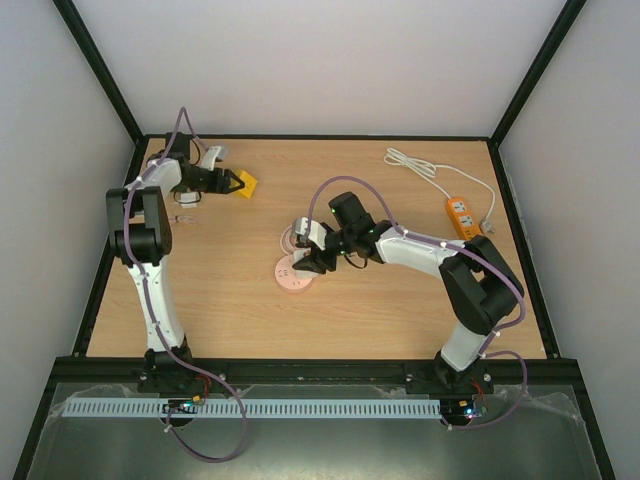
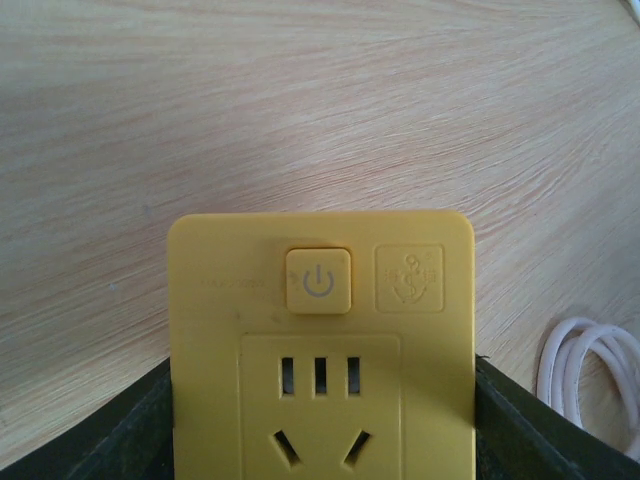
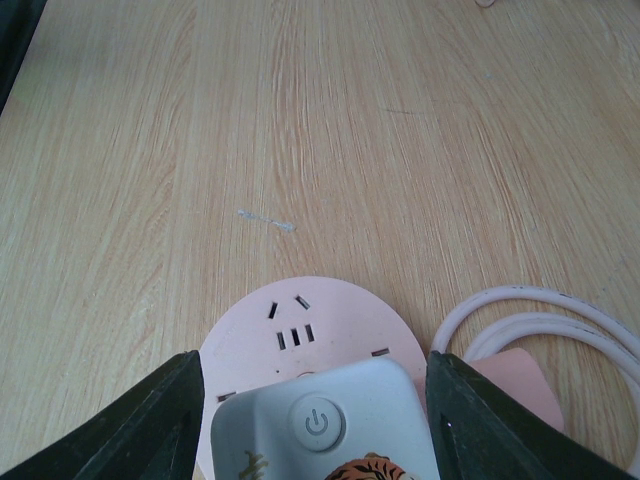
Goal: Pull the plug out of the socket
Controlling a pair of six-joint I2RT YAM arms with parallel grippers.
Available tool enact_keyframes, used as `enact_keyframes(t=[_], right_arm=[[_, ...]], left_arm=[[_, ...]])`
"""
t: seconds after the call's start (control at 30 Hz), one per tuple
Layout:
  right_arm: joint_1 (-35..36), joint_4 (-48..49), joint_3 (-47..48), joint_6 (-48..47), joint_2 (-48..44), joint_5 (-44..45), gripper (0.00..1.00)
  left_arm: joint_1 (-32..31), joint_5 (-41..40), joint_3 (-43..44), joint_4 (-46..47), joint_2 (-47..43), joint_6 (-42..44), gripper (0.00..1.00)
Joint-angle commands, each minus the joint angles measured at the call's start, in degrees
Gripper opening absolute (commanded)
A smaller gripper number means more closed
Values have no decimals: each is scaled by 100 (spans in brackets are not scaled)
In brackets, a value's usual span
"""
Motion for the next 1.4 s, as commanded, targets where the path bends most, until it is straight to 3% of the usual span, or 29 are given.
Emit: enact_keyframes(t=[0.0,0.13,0.53,0.87,1.03,1.2,1.37], right_arm=[[35,-32,111,186,-187,6,60],[34,-21,105,243,-254,28,60],[25,-51,31,311,-365,16,63],[24,-71,-17,292,-349,50,64],[21,-88,-70,244,-397,177,64],[-37,-231,-134,6,-481,294,65],[-138,-281,-287,58,-618,226,74]], left_arm=[[81,395,395,-35,251,-465,43],[169,288,519,-66,472,-714,49],[469,-293,647,-223,596,-1099,96],[510,-846,862,-236,512,-1124,88],[461,-970,887,-296,302,-739,92],[359,-764,335,-470,-619,361,98],[-37,-677,-1106,-608,-1846,2022,99]])
